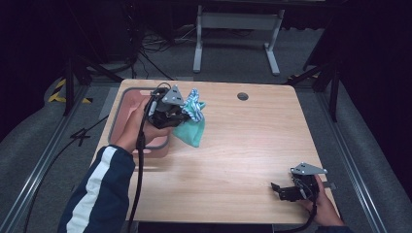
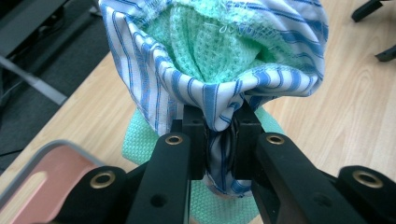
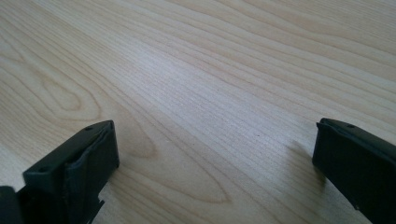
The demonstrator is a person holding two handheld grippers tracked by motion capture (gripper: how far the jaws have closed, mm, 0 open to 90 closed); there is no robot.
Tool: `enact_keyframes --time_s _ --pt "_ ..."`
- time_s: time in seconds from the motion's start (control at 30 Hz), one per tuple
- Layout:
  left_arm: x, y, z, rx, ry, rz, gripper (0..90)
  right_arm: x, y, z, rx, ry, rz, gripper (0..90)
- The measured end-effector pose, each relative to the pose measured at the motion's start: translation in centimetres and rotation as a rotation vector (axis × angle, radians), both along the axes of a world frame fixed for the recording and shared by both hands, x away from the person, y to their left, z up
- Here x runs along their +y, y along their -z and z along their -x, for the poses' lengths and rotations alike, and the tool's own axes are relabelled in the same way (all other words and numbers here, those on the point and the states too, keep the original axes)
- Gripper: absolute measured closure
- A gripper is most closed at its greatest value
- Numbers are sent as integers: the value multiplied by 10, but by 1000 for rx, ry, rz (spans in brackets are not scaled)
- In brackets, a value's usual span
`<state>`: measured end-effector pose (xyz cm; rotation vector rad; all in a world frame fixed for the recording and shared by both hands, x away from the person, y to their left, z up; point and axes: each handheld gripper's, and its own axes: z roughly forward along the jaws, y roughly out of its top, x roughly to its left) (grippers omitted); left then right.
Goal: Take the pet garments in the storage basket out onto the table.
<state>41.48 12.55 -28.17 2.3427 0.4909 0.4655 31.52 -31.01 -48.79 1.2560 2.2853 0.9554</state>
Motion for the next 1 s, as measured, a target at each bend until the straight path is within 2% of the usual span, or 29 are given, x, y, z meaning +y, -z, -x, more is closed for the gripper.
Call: enact_keyframes --time_s 0.13,0.37,0.6,0.73,0.87,1.0 --pt "-17 8 0 14 35 -7 803 0 0 0 0 -1 1 6" --pt "-45 26 -5 55 84 -49 802 0 0 0 -1 -2 2 6" --pt "-68 53 -14 106 91 -79 801 0 0 0 0 -1 -2 6" --pt "-77 68 -20 153 93 -93 800 0 0 0 0 -1 -2 6" --pt "-84 81 -25 180 89 -96 800 0 0 0 1 -2 -2 6" --pt "-92 94 -29 202 86 -125 798 0 0 0 0 -2 -2 6"
